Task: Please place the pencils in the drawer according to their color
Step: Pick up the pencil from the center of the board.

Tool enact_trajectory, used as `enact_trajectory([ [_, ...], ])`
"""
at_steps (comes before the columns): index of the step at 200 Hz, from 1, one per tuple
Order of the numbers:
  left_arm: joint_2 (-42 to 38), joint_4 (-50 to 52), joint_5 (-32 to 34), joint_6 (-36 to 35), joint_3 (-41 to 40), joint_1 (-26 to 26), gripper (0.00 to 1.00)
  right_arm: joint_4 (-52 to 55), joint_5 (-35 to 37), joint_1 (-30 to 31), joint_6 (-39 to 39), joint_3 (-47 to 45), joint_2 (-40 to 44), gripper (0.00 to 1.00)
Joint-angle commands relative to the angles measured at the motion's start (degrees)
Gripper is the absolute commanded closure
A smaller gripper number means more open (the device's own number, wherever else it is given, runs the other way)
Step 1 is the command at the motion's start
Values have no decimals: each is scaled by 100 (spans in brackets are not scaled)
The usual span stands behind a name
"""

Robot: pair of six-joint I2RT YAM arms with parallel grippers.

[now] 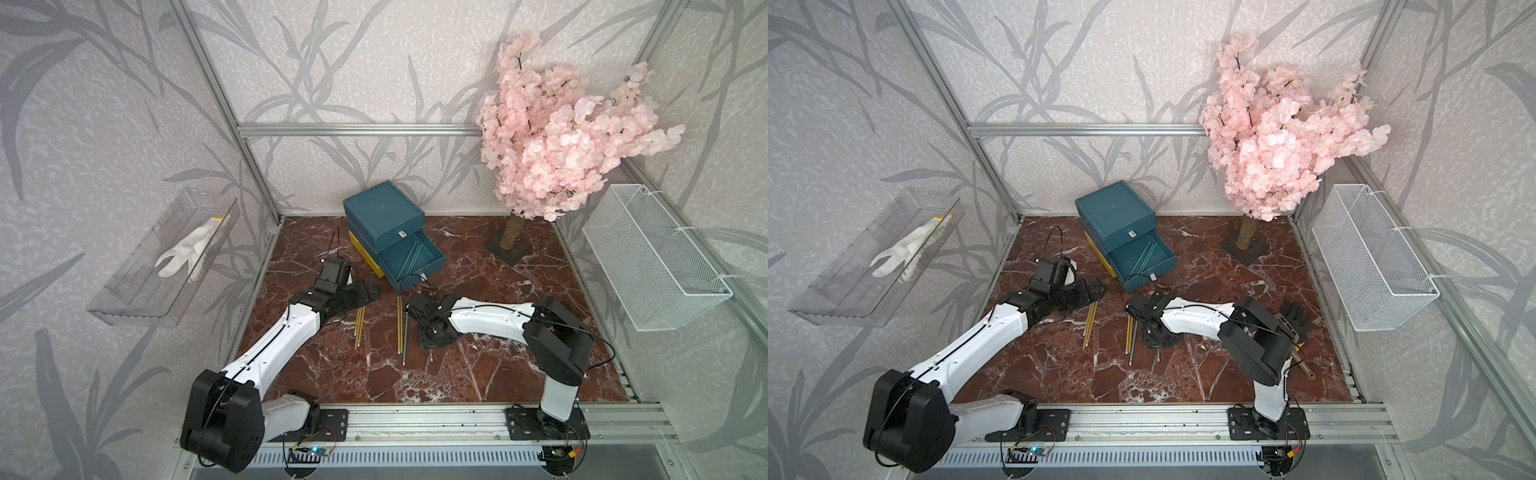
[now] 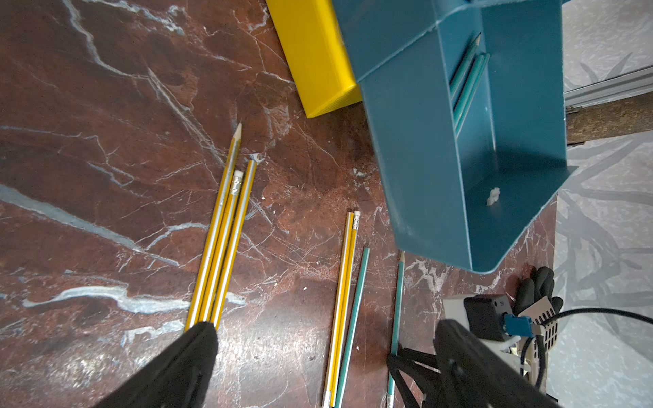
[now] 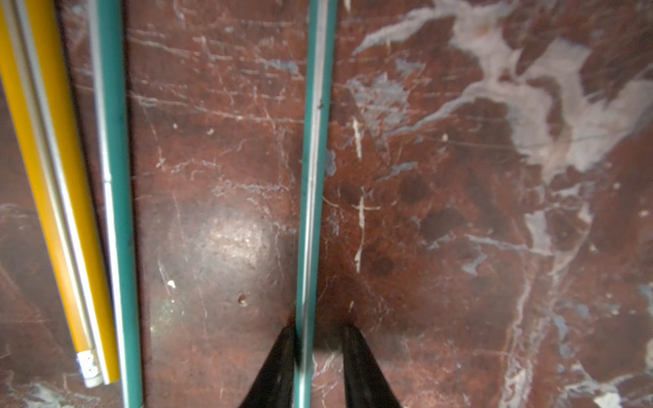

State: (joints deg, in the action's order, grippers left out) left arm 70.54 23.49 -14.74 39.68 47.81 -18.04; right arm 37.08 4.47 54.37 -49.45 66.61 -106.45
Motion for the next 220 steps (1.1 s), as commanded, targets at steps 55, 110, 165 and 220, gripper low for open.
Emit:
enact_trajectory([
  [55, 38, -21, -5, 20, -16, -33, 0, -3, -179, -156, -162, -298, -424, 96],
  [110, 26, 23, -40, 4, 26, -33, 0, -388, -400, -315, -384, -732, -108, 100],
  [165, 96, 64, -85, 11, 231, -32, 0, -1128, -798, -641, -749, -1487, 671, 100],
  [220, 185, -155, -102, 222, 337, -33, 0, -1024, -878, -900, -813, -1610, 1486, 100],
])
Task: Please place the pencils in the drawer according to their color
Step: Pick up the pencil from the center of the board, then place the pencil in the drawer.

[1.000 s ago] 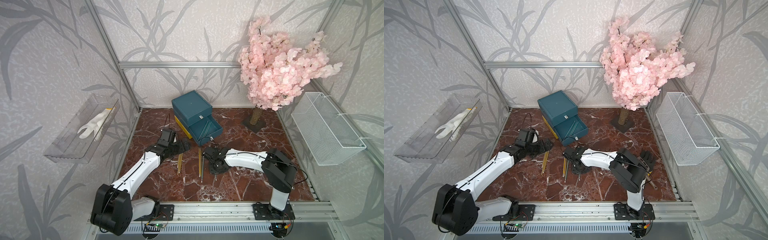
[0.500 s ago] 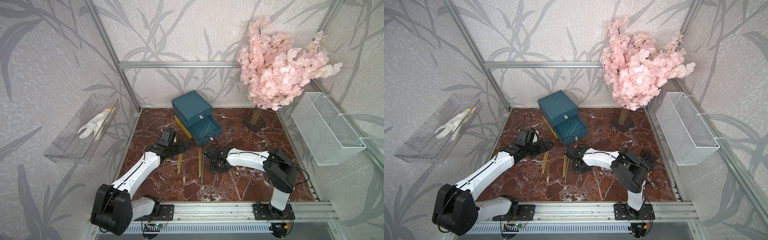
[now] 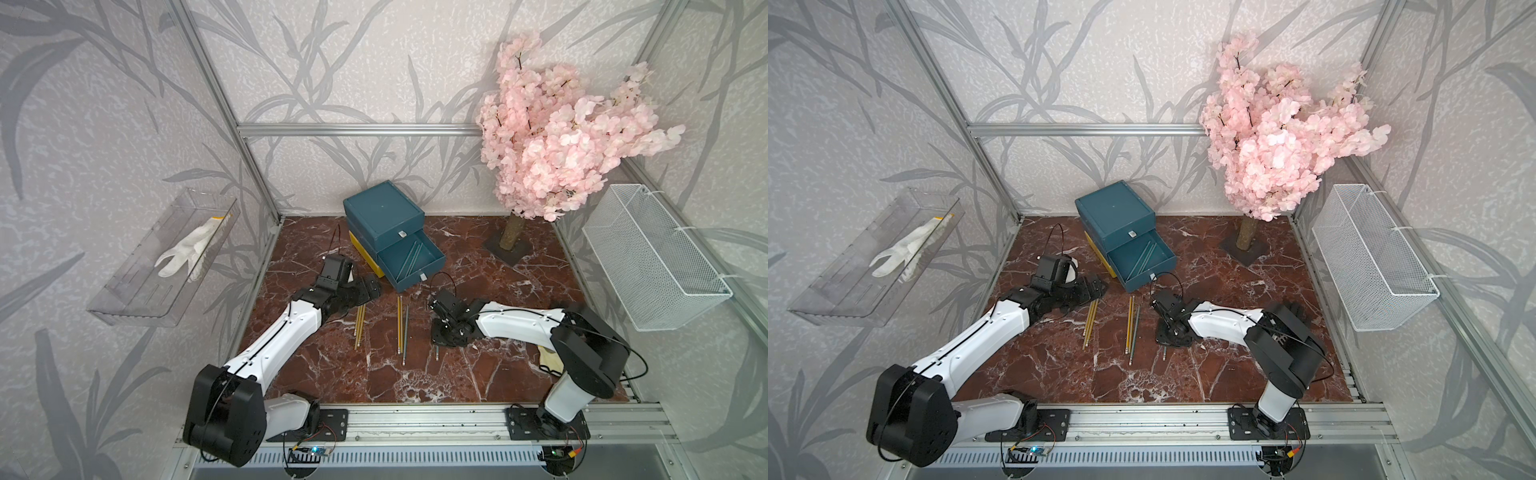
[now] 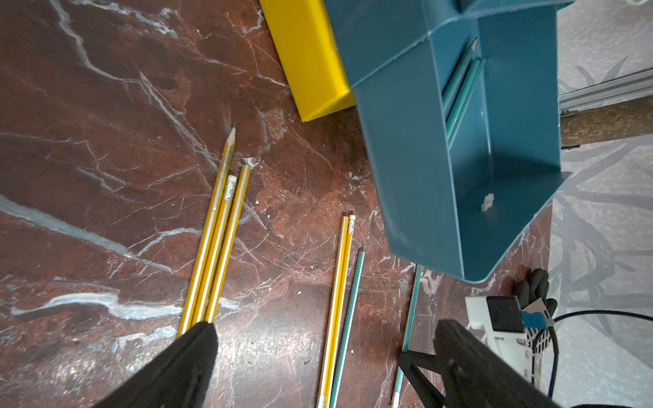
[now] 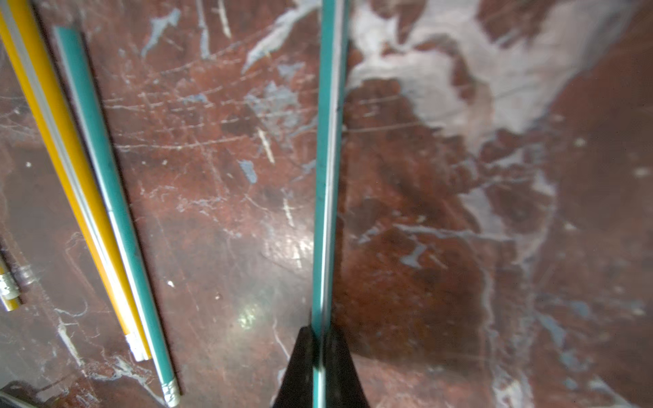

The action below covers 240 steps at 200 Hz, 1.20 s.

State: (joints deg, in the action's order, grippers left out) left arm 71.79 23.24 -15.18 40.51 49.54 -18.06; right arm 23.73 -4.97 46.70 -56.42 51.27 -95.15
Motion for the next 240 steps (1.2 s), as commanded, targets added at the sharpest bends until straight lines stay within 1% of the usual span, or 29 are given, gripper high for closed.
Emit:
enact_trajectory([
  [1, 58, -134, -57, 145, 163, -30, 0, 310, 67, -138, -120, -78, 370, 100],
  [61, 169, -459, -245, 479, 92, -42, 0, 594, 7, -461, -54, 152, 1207, 100],
  [94, 224, -692, -389, 743, 64, -39, 0, 425, -187, -612, 15, 517, 1325, 100],
  [131, 289, -769, -451, 869, 227, -37, 0, 204, -458, -693, -27, 1316, 974, 100],
  [170, 355, -697, -417, 837, 488, -28, 0, -133, -720, -711, -153, 2148, 293, 100],
  [201, 371, -585, -363, 766, 670, -22, 0, -223, -794, -758, -224, 2830, -204, 100],
  [240, 327, -499, -354, 732, 702, -12, 0, -307, -812, -940, -320, 3329, -770, 100],
])
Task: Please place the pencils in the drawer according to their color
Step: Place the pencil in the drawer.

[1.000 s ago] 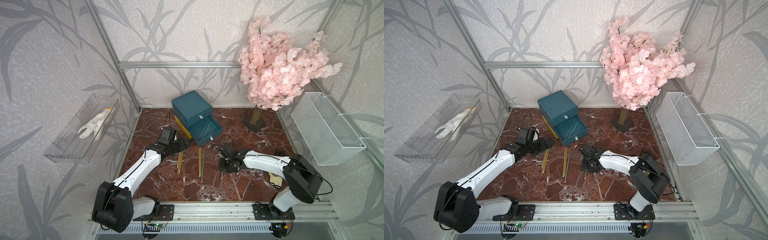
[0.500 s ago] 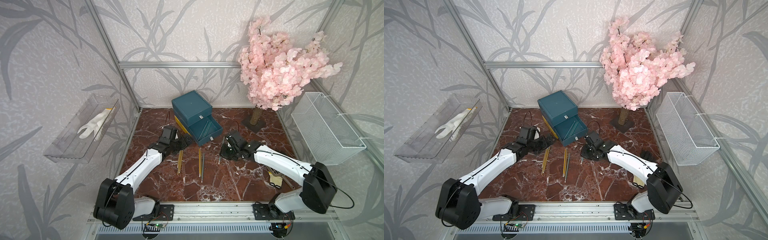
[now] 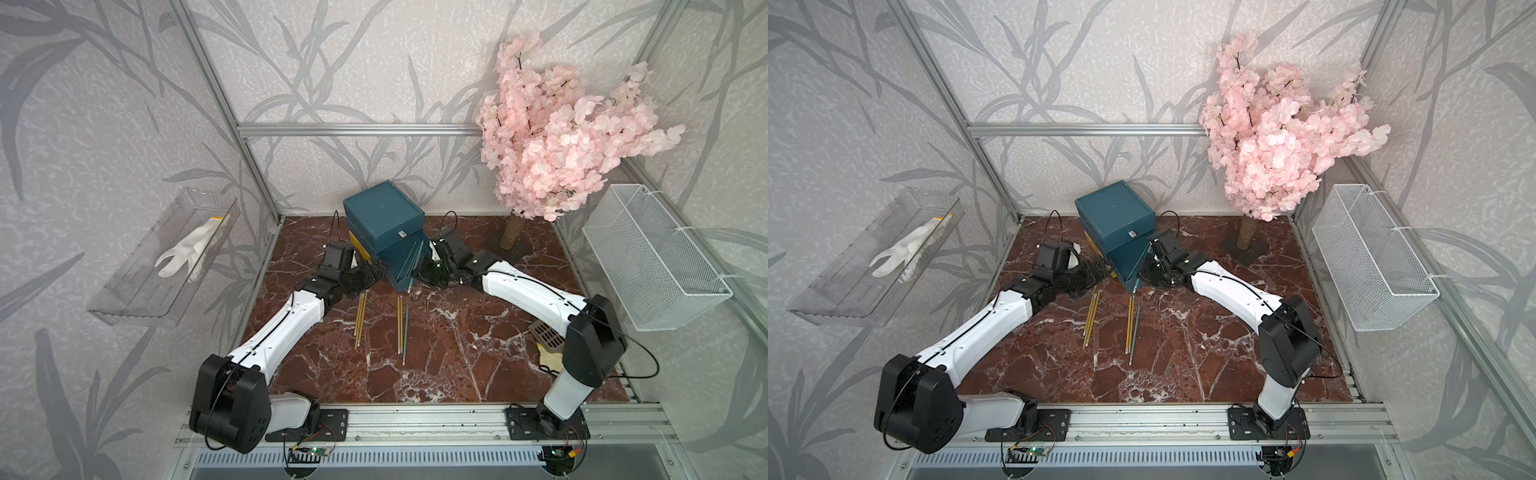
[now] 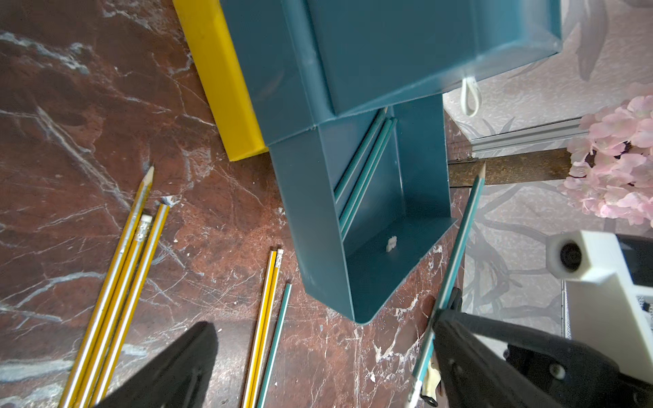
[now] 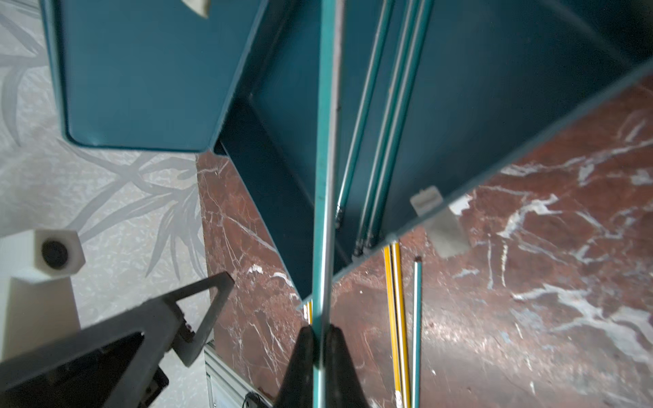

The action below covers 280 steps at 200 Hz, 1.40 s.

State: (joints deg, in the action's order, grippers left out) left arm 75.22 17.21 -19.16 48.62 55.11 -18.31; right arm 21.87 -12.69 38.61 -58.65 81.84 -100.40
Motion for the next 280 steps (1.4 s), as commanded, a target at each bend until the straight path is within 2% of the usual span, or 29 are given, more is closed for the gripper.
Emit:
enact_trajectory([
  [1, -21, 106, 39, -80, 147, 16, 0, -121, -41, -137, -95, 284, -258, 100],
  [88, -133, 126, 44, -85, 49, 20, 0, 136, 60, -345, -69, 1245, -1105, 100],
  [168, -204, 91, 65, -72, -55, 20, 0, 276, -10, -320, -12, 1496, -1491, 100],
  [176, -202, 87, 70, -72, -70, 20, 0, 315, -14, -311, 22, 1525, -1500, 92],
  [189, -208, 89, 70, -81, -88, 20, 0, 408, -10, -302, 69, 1576, -1503, 74],
  [203, -215, 96, 70, -89, -87, 20, 0, 447, 10, -301, 119, 1581, -1459, 65],
  [280, -301, 239, 257, -340, -154, 25, 0, 865, 359, -29, 677, 1383, -684, 62],
])
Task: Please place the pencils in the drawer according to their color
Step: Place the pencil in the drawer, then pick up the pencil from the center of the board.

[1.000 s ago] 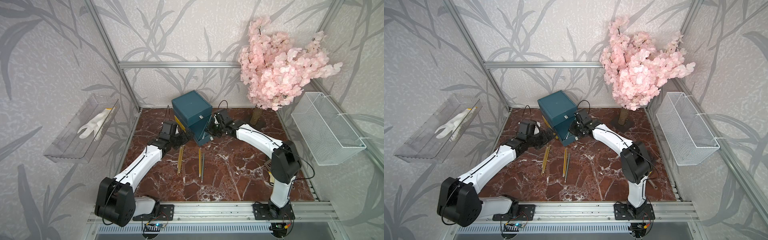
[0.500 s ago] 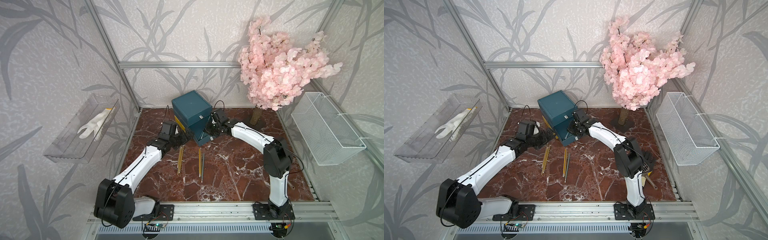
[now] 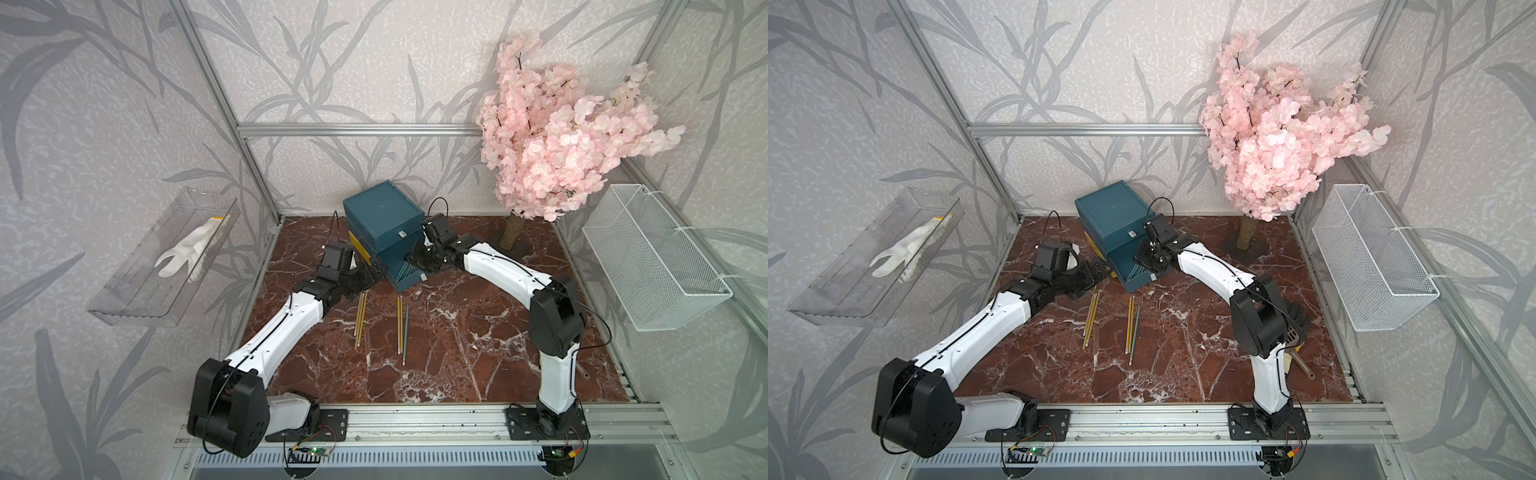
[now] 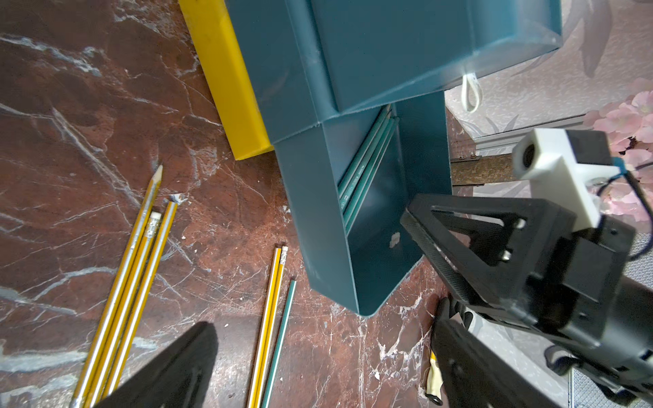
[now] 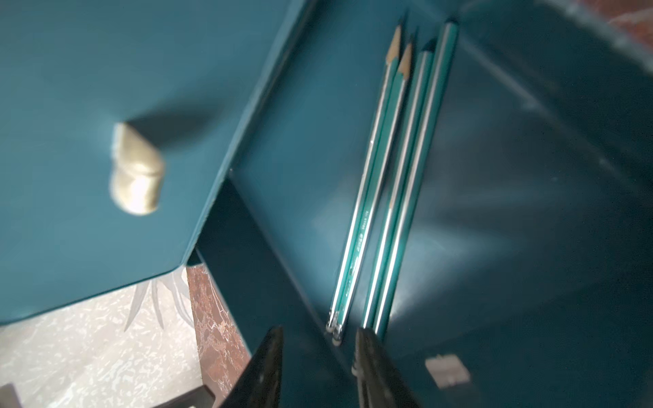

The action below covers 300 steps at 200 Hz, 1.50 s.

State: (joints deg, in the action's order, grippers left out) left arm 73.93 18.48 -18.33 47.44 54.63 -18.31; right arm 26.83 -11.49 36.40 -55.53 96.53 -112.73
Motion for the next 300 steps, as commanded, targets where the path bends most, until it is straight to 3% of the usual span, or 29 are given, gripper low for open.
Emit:
enact_trajectory([
  [1, -170, 117, 177, -224, -108, 22, 0, 385, 250, 200, 383, -93, 567, 62],
  [83, -518, 230, 421, -494, -509, 83, 0, 869, 1181, 1324, 920, -1594, 1467, 61],
  [140, -687, 253, 471, -552, -703, 108, 0, 1065, 1304, 2086, 902, -2132, 992, 62],
  [206, -626, 226, 468, -530, -722, 117, 0, 1045, 1057, 2263, 1016, -1993, 251, 65],
  [300, -520, 213, 424, -530, -691, 117, 0, 963, 879, 2274, 1063, -1842, -89, 69],
])
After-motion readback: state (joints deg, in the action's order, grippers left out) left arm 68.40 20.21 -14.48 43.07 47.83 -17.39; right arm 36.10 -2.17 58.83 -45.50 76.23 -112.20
